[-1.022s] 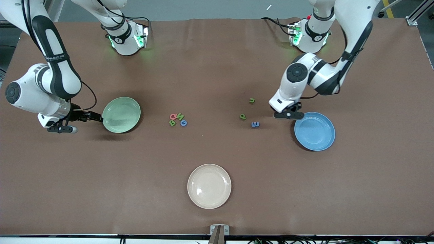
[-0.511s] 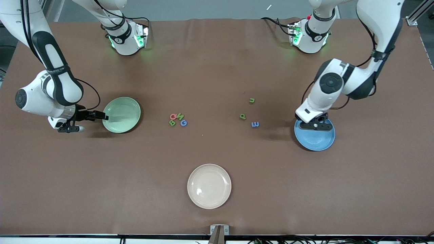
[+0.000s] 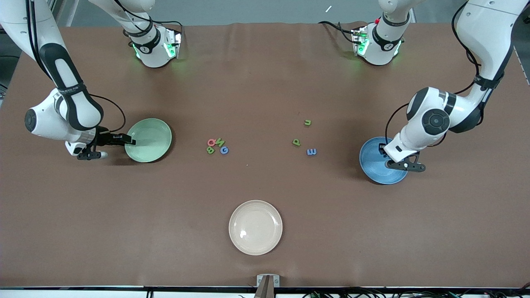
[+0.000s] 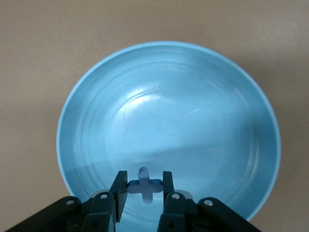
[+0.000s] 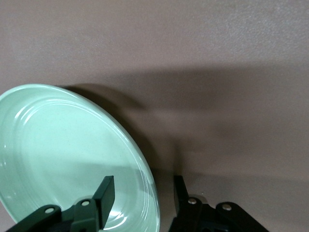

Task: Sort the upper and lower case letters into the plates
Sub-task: 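Drop the x in the blue plate while the right gripper nears letters, then grasp the blue m with the left gripper while the right gripper grasps G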

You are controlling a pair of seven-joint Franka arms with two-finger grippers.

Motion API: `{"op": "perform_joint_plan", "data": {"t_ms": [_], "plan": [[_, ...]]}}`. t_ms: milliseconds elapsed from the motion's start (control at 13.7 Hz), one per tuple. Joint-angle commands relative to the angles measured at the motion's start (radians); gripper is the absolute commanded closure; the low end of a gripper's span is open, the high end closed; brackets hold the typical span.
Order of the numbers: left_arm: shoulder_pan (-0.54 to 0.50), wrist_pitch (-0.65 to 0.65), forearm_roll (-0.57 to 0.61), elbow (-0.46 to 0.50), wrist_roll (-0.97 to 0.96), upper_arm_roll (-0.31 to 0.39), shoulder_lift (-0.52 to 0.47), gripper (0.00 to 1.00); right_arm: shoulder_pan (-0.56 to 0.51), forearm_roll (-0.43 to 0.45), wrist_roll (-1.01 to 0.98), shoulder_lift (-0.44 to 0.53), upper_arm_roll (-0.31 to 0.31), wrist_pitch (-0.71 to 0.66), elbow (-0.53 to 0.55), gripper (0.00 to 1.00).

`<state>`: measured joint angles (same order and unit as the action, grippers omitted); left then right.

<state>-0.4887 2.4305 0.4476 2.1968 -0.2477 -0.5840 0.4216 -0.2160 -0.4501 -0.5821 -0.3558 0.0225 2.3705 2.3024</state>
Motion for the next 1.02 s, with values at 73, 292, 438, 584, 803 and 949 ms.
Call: {"op": "perform_joint_plan", "data": {"t_ms": [73,292,438,584,803,949], "plan": [[-0.025,-0.010,0.016,-0.029,0.044,-0.008,0.042,0.72,-0.014,-0.032,-0.025,0.014,-0.013,-0.004,0.014,0.31],[-0.031,-0.010,0.016,-0.031,0.076,-0.007,0.049,0.72,-0.002,-0.021,0.008,0.029,-0.013,-0.120,-0.076,0.16],[-0.031,-0.010,0.026,-0.031,0.076,-0.004,0.054,0.72,0.055,0.028,0.143,0.064,-0.013,-0.174,-0.107,0.16],[-0.048,-0.011,0.068,-0.031,0.076,-0.004,0.057,0.72,0.134,0.117,0.355,0.127,-0.016,-0.201,-0.112,0.16],[-0.050,-0.011,0.069,-0.032,0.074,-0.004,0.063,0.72,0.300,0.133,0.635,0.187,-0.018,-0.205,-0.087,0.16],[-0.048,-0.011,0.071,-0.032,0.074,-0.004,0.065,0.72,0.427,0.133,0.845,0.195,-0.018,-0.156,-0.080,0.16]]}}
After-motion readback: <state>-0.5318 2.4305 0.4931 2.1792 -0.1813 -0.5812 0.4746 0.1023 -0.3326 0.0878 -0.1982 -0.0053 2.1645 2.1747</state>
